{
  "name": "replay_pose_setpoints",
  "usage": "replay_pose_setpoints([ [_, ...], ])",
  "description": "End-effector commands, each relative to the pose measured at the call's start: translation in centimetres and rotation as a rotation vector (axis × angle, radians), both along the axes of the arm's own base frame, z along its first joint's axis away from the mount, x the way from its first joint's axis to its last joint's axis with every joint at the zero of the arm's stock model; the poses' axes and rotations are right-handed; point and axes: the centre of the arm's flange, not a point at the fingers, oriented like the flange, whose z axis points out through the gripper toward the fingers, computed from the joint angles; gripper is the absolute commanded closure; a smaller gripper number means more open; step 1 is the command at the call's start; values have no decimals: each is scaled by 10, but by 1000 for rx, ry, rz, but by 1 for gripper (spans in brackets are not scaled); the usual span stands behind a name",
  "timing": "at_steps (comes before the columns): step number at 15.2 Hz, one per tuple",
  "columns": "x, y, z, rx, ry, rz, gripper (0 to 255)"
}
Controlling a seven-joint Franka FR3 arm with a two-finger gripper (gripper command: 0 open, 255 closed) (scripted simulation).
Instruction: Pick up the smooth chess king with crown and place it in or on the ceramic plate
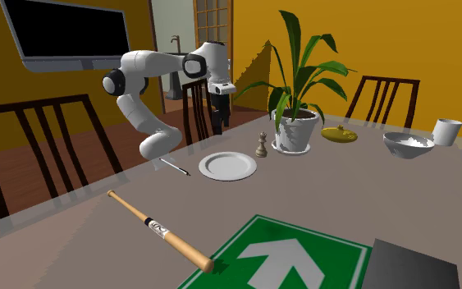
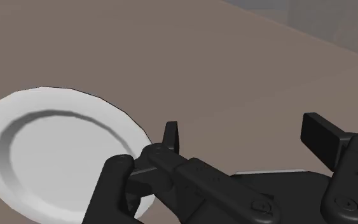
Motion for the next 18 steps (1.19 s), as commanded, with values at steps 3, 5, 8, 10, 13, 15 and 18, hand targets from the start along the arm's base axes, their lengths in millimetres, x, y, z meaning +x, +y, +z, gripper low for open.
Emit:
replay_pose_setpoints([
  [3,22,-8,2,7,-25,32,0],
  [5,44,-14,4,13,-51,64,0],
  [8,77,-23,9,23,-89,112,0],
  [10,100,-28,13,29,-114,144,0],
  [13,133,-35,19,39,-152,192,0],
  [15,138,-35,15,40,-156,197,0],
  [18,141,-33,-1,40,-156,197,0],
])
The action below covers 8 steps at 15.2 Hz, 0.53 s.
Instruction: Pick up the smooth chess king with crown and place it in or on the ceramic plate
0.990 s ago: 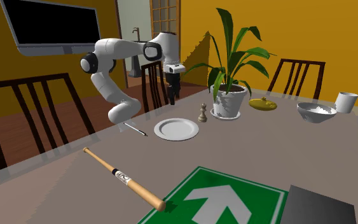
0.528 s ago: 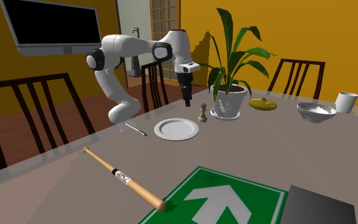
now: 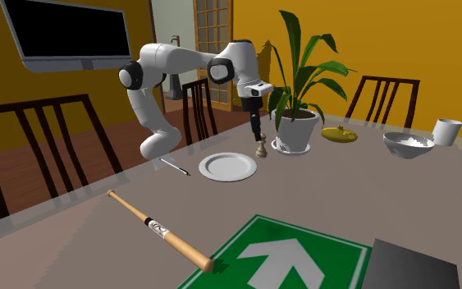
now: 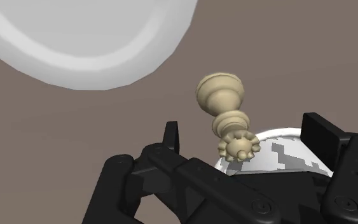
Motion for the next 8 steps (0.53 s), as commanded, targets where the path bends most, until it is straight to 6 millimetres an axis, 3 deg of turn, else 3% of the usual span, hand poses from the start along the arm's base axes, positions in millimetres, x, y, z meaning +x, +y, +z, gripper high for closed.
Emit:
replay_pose_setpoints([
  [1,2,1,-11,0,-1,1,0],
  [3,5,2,-24,0,-1,1,0],
  [8,5,2,-24,0,-1,1,0],
])
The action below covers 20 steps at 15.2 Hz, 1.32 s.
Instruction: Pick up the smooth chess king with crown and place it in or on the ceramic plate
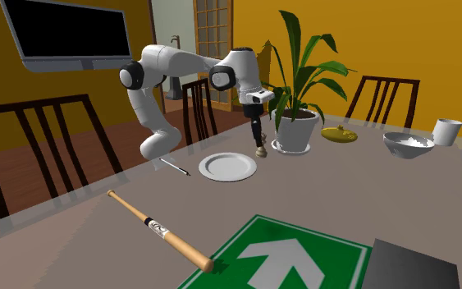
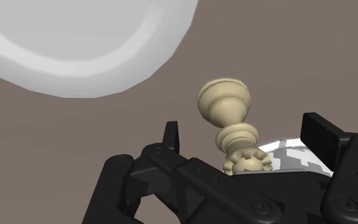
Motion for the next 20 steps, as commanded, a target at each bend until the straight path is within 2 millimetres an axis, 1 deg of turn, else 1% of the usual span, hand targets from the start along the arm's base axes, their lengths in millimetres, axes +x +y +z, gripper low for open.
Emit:
replay_pose_setpoints([
  [1,0,0,0,0,0,0,0],
  [3,0,0,0,0,0,0,0],
  [4,0,0,0,0,0,0,255],
  [13,0,0,0,0,0,0,255],
  [20,0,0,37,0,0,0,255],
])
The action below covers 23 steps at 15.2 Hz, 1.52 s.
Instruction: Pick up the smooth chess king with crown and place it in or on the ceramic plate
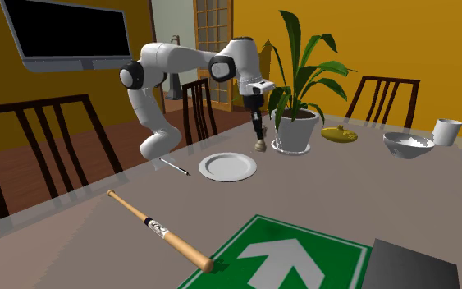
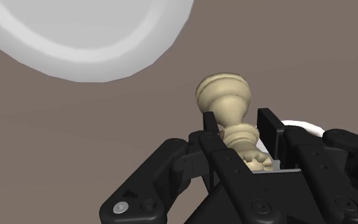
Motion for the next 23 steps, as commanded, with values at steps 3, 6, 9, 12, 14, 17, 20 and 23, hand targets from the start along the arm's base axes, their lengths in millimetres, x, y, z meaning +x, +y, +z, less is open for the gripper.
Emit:
replay_pose_setpoints([
  [3,0,1,22,0,0,0,255],
  [6,0,1,38,0,0,0,255],
  [9,0,1,53,0,0,0,255],
  [12,-13,-22,58,0,0,0,255],
  [14,-26,-45,60,0,0,0,255],
  [17,-45,-80,63,0,0,0,255],
  [20,-64,-114,66,0,0,0,255],
  [23,-84,-149,69,0,0,0,255],
])
